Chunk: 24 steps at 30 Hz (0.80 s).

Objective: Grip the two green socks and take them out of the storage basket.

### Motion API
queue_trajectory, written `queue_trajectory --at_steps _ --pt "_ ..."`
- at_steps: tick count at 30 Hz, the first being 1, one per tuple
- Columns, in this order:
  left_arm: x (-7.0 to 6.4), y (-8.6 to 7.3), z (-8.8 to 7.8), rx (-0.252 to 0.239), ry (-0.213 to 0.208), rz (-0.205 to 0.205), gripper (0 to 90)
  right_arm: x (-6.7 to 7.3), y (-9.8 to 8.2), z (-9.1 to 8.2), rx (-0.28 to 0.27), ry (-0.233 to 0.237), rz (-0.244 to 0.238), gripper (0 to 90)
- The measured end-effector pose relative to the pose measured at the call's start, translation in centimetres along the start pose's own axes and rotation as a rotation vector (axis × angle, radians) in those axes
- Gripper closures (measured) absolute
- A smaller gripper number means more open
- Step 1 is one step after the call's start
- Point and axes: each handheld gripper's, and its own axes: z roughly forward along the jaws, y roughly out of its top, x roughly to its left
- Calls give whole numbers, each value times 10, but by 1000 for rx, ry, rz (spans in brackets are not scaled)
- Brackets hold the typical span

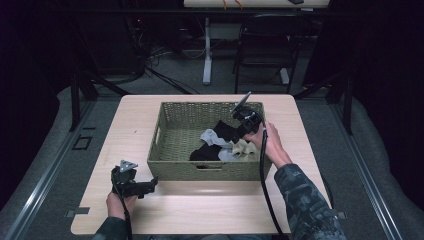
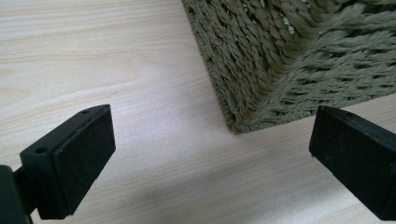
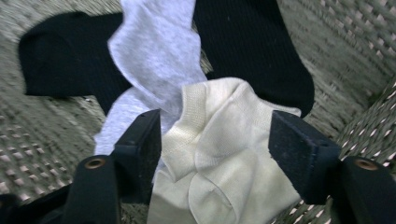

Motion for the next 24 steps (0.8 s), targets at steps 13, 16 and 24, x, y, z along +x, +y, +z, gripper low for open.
queue_trajectory --at_steps 13,16,24 --pt "-1 0 0 -1 3 3 3 6 -1 18 65 -38 15 514" --pt "0 0 0 -2 3 2 3 8 -1 21 79 -48 18 563" --pt "-1 0 0 -3 1 3 4 6 -2 24 116 -67 22 838"
